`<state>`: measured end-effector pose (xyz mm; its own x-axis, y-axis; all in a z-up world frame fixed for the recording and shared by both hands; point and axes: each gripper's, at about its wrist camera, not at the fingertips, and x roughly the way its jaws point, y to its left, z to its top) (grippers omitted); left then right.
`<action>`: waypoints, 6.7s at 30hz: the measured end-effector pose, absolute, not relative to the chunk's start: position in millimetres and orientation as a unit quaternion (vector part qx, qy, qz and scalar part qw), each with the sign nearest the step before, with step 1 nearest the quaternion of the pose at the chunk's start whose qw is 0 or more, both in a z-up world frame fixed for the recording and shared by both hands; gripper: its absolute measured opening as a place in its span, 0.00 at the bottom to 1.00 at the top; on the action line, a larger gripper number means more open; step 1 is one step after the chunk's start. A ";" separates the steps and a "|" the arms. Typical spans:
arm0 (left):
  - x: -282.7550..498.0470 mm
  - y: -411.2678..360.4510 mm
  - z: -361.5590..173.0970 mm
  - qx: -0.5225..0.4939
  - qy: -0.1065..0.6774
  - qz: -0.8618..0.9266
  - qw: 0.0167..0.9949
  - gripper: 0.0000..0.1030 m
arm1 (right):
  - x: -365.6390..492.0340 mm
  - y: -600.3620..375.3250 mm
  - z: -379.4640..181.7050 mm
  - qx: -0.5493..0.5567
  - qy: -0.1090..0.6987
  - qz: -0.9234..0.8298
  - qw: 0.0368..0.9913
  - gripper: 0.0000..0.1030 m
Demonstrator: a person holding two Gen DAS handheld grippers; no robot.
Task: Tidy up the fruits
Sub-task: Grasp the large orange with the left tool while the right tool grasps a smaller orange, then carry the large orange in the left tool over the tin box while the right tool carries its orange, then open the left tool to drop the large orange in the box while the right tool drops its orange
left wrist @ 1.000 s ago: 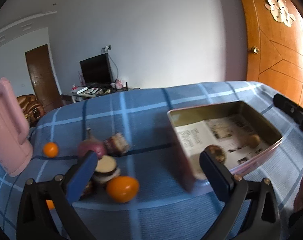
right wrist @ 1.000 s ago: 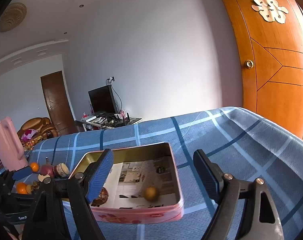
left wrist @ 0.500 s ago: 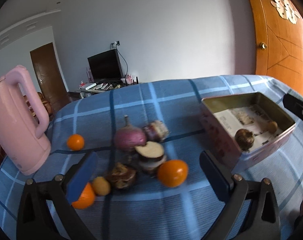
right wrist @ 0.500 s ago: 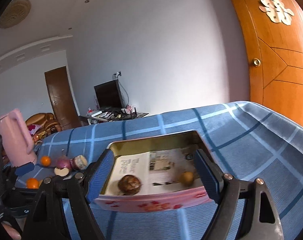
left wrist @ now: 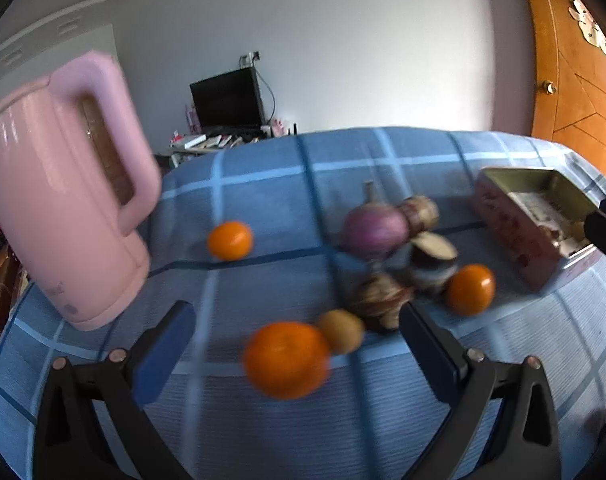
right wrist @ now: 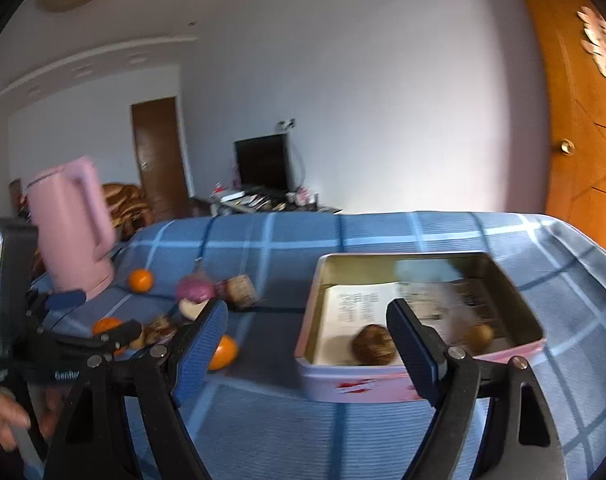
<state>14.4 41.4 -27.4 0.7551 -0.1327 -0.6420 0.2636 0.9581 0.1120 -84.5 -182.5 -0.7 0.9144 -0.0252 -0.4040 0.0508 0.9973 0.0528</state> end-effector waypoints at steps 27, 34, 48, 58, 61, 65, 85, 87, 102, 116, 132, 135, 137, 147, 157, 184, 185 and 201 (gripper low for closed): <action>46.4 65.3 -48.8 0.075 0.416 -0.142 0.895 0.97 | 9.5 -111.6 -52.8 -0.041 0.413 0.072 0.907 0.51; 50.7 60.6 -60.1 0.066 0.441 -0.148 0.883 0.74 | 16.8 -107.6 -61.1 -0.041 0.435 0.077 0.896 0.45; 36.0 72.8 -42.9 0.031 0.390 -0.145 0.909 0.49 | -6.3 -122.1 -40.2 0.020 0.371 0.122 0.920 0.43; 15.6 60.9 -21.4 0.055 0.312 -0.110 0.942 0.49 | -30.5 -123.9 -18.4 0.021 0.293 0.117 0.949 0.43; 14.9 55.7 -22.3 0.057 0.307 -0.101 0.945 0.49 | -33.4 -123.4 -14.8 0.012 0.275 0.102 0.956 0.43; 10.2 48.7 -21.7 0.062 0.300 -0.092 0.948 0.49 | -38.5 -127.3 -12.0 0.009 0.257 0.082 0.963 0.43; -15.0 2.0 -22.6 0.042 0.305 -0.102 0.946 0.49 | -64.2 -151.7 -4.2 -0.015 0.225 0.048 0.973 0.44; -16.5 -3.1 -23.1 0.041 0.306 -0.103 0.946 0.49 | -66.2 -158.5 -4.1 -0.013 0.226 0.046 0.973 0.44; -25.8 -46.9 -24.4 0.054 0.309 -0.121 0.942 0.49 | -80.4 -200.5 -1.6 -0.016 0.221 0.020 0.975 0.44; -27.9 -95.8 -21.1 0.058 0.312 -0.152 0.936 0.49 | -87.9 -255.8 -0.6 -0.003 0.220 -0.017 0.975 0.44; -22.9 -151.3 -14.3 0.068 0.304 -0.192 0.931 0.49 | -90.6 -323.1 4.8 0.019 0.214 -0.078 0.973 0.44; -21.0 -160.9 -14.1 0.074 0.303 -0.197 0.929 0.49 | -91.6 -333.1 6.8 0.018 0.210 -0.090 0.973 0.44; -18.8 -166.7 -14.0 0.074 0.305 -0.200 0.928 0.49 | -91.6 -339.3 7.9 0.020 0.208 -0.097 0.973 0.43; -5.9 -211.9 -10.4 0.080 0.300 -0.222 0.924 0.49 | -81.5 -361.1 8.4 0.037 0.211 -0.122 0.969 0.44; 10.3 -234.1 -18.0 0.081 0.322 -0.209 0.920 0.49 | -47.2 -362.8 -4.9 0.067 0.256 -0.085 0.961 0.44; 33.8 -237.9 -36.8 0.078 0.364 -0.183 0.910 0.50 | -15.4 -356.4 -20.6 0.064 0.318 -0.071 0.943 0.44; 33.9 -238.0 -36.8 0.078 0.365 -0.183 0.910 0.50 | -15.5 -356.2 -20.7 0.064 0.318 -0.071 0.943 0.44; 9.6 -227.2 -20.4 0.064 0.308 -0.201 0.928 1.00 | -45.6 -366.8 -3.9 0.095 0.237 -0.101 0.961 0.73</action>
<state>9.6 -227.2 -20.4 0.7298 -0.3345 -0.5962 0.4127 0.9108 -0.0058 -45.6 -366.8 -3.9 0.8670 -0.1493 -0.4755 0.2399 0.9613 0.1356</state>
